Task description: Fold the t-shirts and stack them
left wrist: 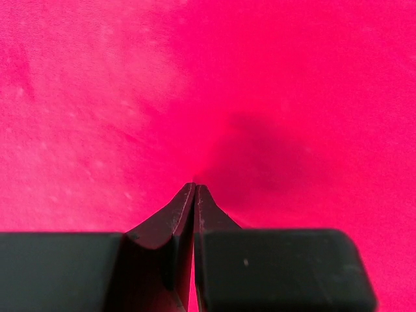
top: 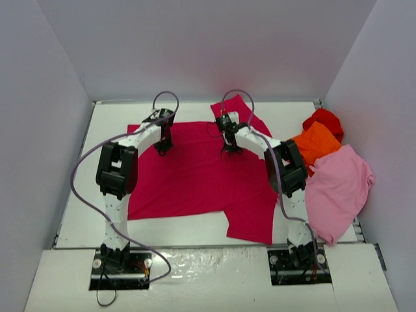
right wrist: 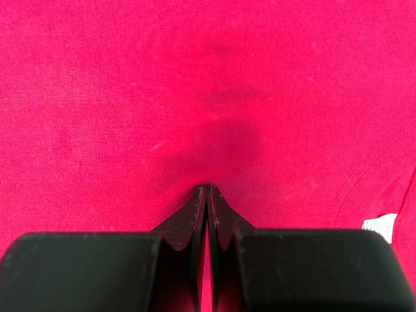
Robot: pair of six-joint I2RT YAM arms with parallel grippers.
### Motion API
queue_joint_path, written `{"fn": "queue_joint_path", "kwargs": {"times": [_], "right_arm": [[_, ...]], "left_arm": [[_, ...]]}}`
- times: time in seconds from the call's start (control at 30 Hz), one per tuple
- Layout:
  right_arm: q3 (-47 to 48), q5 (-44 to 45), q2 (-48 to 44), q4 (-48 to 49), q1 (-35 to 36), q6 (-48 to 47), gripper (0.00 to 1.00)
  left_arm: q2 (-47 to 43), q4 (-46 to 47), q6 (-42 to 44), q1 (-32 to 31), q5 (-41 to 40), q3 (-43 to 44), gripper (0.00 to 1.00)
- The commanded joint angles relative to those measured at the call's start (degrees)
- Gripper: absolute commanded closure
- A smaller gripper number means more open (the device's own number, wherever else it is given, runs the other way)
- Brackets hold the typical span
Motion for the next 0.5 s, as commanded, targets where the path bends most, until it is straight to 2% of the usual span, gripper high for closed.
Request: {"fn": "queue_joint_path", "kwargs": {"times": [0.0, 0.27, 0.37, 0.43, 0.47], "right_arm": [[2.09, -3.90, 5.19, 0.24, -0.92, -0.71, 1.00], [5.13, -3.81, 6.75, 1.00, -1.46, -0.98, 1.00], [2.53, -0.37, 4.29, 3.69, -1.41, -0.22, 1.00], [-1.27, 2.09, -2.25, 7.40, -1.41, 0.30, 0.99], [-2.65, 2.81, -4.14, 8.77, -1.39, 0.39, 0.91]], "left_arm": [[0.14, 0.23, 1.54, 3.08, 2.10, 4.61, 1.00], [0.41, 1.45, 3.24, 5.31, 2.85, 6.72, 1.00], [-4.37, 4.96, 3.40, 5.06, 2.05, 1.41, 1.00], [-13.24, 16.52, 4.20, 4.27, 0.32, -7.66, 1.00], [-16.24, 18.30, 4.54, 3.94, -0.02, -9.87, 1.00]]}}
